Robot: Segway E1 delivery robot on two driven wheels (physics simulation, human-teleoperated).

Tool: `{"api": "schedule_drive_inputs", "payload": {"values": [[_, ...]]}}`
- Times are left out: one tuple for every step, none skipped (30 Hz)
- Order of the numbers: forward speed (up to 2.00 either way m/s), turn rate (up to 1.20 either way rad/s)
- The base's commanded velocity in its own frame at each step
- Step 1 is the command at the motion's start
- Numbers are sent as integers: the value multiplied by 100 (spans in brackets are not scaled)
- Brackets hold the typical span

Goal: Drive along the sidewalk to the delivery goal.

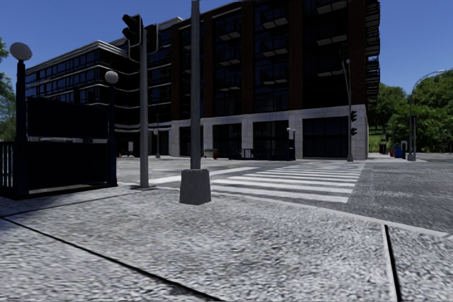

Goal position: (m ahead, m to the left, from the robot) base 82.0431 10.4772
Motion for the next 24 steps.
{"api": "schedule_drive_inputs", "payload": {"values": [[200, -58], [200, -50], [200, -50], [200, -46], [200, -45], [200, -45], [200, -45], [200, -45], [200, -45], [200, -45], [200, -45], [200, -45], [200, -45], [200, -45], [200, -45], [200, -45], [200, -44], [200, -42], [200, -42], [200, -41], [200, -39], [200, -36], [200, -36], [200, -29]]}}
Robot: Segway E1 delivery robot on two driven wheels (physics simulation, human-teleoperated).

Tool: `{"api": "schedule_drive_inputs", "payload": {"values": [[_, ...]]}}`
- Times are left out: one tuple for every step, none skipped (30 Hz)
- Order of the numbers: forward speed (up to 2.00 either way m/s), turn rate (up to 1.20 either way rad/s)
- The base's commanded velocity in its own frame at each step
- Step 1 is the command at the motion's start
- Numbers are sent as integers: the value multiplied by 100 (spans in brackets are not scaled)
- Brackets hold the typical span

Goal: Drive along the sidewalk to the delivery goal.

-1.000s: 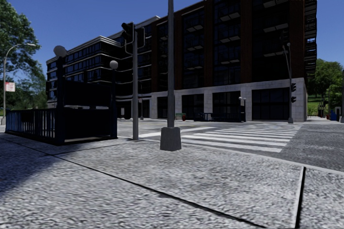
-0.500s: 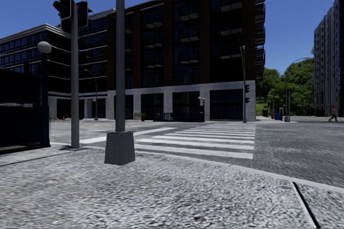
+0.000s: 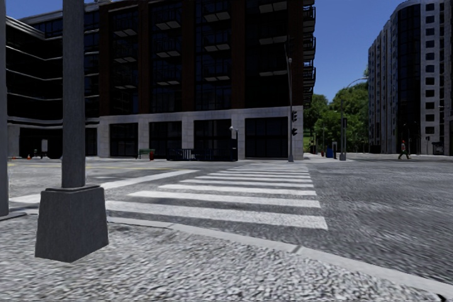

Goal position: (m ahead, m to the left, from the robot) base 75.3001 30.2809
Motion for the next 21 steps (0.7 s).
{"api": "schedule_drive_inputs", "payload": {"values": [[200, -15], [200, -9], [200, -9], [200, -6], [200, -5], [200, -5], [200, -5], [200, -5], [200, -5], [200, -5], [200, -5], [200, -5], [200, -5], [200, -5], [200, -5], [200, -5], [200, -6], [200, -6], [200, -10], [200, -12], [191, -14]]}}
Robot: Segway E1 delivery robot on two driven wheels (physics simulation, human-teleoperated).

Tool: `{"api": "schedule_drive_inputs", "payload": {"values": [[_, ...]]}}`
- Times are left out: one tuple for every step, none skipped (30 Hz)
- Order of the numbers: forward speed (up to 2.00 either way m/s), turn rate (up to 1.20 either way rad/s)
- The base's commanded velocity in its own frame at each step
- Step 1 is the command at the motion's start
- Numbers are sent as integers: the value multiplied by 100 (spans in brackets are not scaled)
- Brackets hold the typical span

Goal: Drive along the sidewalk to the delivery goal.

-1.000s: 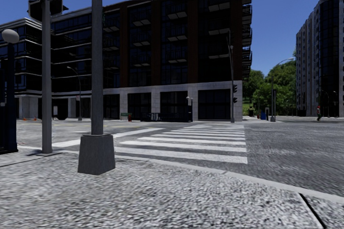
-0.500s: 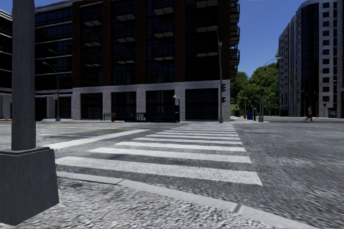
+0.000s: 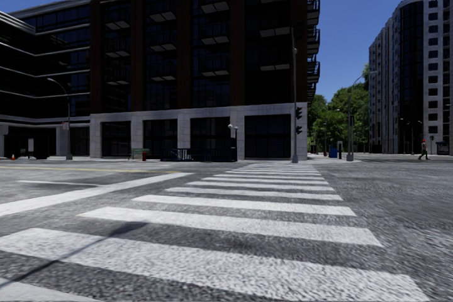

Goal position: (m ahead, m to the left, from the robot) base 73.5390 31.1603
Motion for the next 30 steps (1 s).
{"api": "schedule_drive_inputs", "payload": {"values": [[191, -14], [182, -15], [168, -15], [155, -15], [141, -15], [141, -15], [136, -15], [135, -15], [135, -15], [135, -15], [135, -16], [135, -20], [135, -23], [135, -23], [135, -25], [135, -25], [140, -25], [140, -25], [145, -27], [149, -31], [150, -32], [150, -32], [150, -33], [150, -33], [150, -33], [150, -33], [150, -33], [150, -33], [150, -33], [150, -33]]}}
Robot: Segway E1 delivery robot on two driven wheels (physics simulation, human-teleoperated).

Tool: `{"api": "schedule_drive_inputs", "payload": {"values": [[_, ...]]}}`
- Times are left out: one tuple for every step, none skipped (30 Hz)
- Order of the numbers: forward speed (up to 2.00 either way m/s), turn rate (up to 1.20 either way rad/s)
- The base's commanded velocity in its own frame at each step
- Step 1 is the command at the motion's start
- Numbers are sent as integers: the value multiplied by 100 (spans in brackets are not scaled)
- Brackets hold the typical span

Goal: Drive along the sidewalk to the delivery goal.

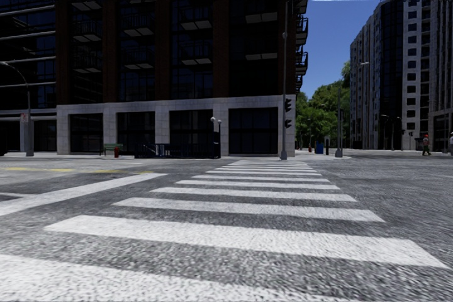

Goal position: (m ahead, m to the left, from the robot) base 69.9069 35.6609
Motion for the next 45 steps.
{"api": "schedule_drive_inputs", "payload": {"values": [[151, -33], [151, -33], [151, -33], [153, -33], [153, -33], [154, -33], [156, -30], [156, -30], [168, -25], [200, -22], [200, -15], [200, -15], [200, -13], [200, -12], [200, -12], [200, -11], [200, -11], [200, -11], [200, -11], [200, -11], [200, -11], [200, -10], [200, -10], [200, -10], [200, -10], [200, -15], [200, -22], [200, -24], [200, -24], [200, -25], [200, -26], [200, -29], [200, -29], [200, -31], [200, -33], [200, -33], [200, -34], [200, -34], [200, -34], [200, -34], [200, -34], [200, -29], [200, -13], [200, -13], [200, -5]]}}
